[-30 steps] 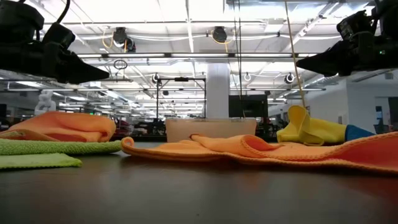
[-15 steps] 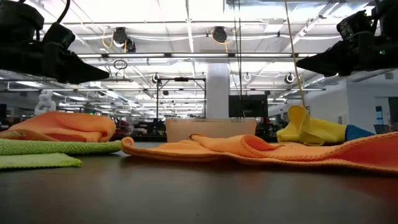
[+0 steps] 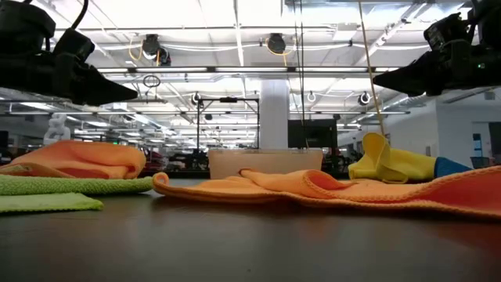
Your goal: Fold microfiber towels
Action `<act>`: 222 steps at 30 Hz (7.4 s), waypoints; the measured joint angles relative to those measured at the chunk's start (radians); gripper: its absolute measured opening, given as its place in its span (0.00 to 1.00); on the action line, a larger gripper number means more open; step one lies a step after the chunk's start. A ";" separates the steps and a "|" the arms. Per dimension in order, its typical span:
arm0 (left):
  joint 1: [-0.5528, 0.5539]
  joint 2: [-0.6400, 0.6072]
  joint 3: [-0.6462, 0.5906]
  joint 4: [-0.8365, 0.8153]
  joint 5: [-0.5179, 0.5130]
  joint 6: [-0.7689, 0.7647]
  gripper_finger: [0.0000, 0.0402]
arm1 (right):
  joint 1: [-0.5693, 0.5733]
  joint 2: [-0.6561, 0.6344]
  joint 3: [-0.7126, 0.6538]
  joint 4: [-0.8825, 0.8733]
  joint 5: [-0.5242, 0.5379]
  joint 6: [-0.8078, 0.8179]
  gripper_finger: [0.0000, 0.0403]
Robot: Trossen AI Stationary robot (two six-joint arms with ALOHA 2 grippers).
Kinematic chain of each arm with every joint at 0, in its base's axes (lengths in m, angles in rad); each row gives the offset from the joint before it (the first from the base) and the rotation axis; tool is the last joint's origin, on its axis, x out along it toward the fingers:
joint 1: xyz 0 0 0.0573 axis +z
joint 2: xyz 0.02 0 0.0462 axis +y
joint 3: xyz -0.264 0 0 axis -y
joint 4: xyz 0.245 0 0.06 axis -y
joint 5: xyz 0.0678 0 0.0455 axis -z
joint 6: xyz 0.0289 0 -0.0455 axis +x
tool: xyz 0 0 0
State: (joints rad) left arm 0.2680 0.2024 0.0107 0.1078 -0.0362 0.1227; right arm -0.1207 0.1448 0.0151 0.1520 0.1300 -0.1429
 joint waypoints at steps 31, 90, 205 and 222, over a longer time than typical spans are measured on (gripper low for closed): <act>0.000 0.000 0.000 0.000 0.000 0.000 0.12 | 0.000 0.000 0.000 0.000 0.000 0.000 0.15; 0.000 0.000 0.000 0.000 0.000 0.000 0.12 | 0.038 0.106 0.000 0.292 -0.027 0.162 0.15; -0.010 0.016 0.000 0.173 0.060 -0.215 0.12 | 0.241 1.222 0.248 0.288 0.019 0.508 0.00; -0.181 0.689 0.229 0.414 -0.078 -0.010 0.28 | 0.241 1.221 0.248 0.358 0.028 0.486 0.00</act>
State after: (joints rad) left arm 0.0868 0.8910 0.2397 0.5216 -0.1144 0.1131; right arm 0.1200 1.3659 0.2626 0.5104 0.1581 0.3431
